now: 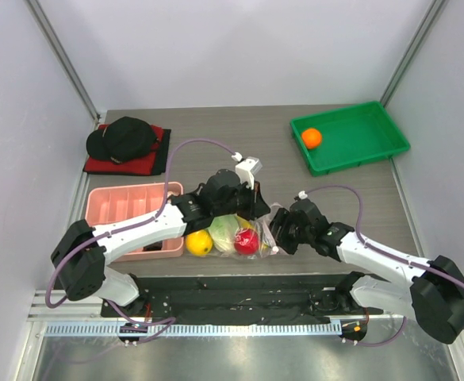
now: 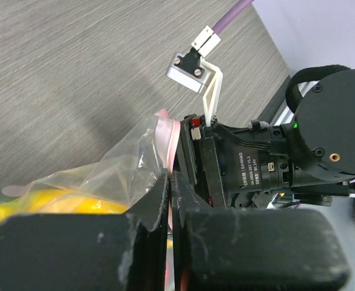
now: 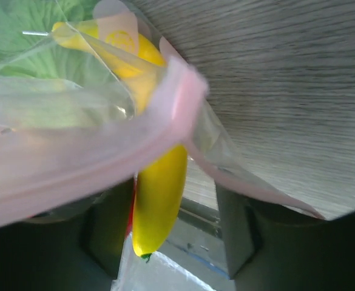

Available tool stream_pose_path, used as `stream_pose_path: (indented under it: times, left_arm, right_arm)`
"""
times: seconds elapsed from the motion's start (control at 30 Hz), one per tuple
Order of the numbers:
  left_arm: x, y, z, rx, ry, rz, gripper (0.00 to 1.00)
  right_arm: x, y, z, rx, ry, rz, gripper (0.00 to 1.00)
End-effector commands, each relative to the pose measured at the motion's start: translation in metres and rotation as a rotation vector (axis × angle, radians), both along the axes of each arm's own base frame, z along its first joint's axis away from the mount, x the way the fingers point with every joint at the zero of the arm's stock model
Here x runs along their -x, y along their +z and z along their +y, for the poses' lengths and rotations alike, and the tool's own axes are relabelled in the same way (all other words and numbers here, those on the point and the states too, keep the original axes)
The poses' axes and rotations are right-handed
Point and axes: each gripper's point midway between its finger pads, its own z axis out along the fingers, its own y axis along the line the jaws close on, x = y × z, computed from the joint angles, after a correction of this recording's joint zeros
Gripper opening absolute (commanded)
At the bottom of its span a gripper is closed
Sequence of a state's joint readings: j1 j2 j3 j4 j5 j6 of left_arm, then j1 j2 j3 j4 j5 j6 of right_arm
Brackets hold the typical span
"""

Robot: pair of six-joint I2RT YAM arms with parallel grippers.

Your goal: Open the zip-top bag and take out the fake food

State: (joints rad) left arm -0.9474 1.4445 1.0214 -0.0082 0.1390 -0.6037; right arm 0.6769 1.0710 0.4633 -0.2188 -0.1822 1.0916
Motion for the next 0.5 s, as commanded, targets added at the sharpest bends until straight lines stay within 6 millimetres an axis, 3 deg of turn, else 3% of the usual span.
stream_pose_path:
  times: [0.0,0.27,0.47]
  left_arm:
    - [-0.002,0.013,0.000,0.044,0.032,-0.046,0.00]
    - [0.001,0.018,-0.001,0.048,0.026,-0.057,0.00]
    - [0.000,0.012,-0.004,0.031,0.024,-0.056,0.00]
  right_arm:
    - [-0.014,0.026,0.020,-0.170,-0.068,-0.035,0.55]
    - [-0.012,0.051,0.024,-0.353,-0.184,0.002,0.52]
    - [-0.001,0.033,0.013,-0.217,-0.150,0.023,0.57]
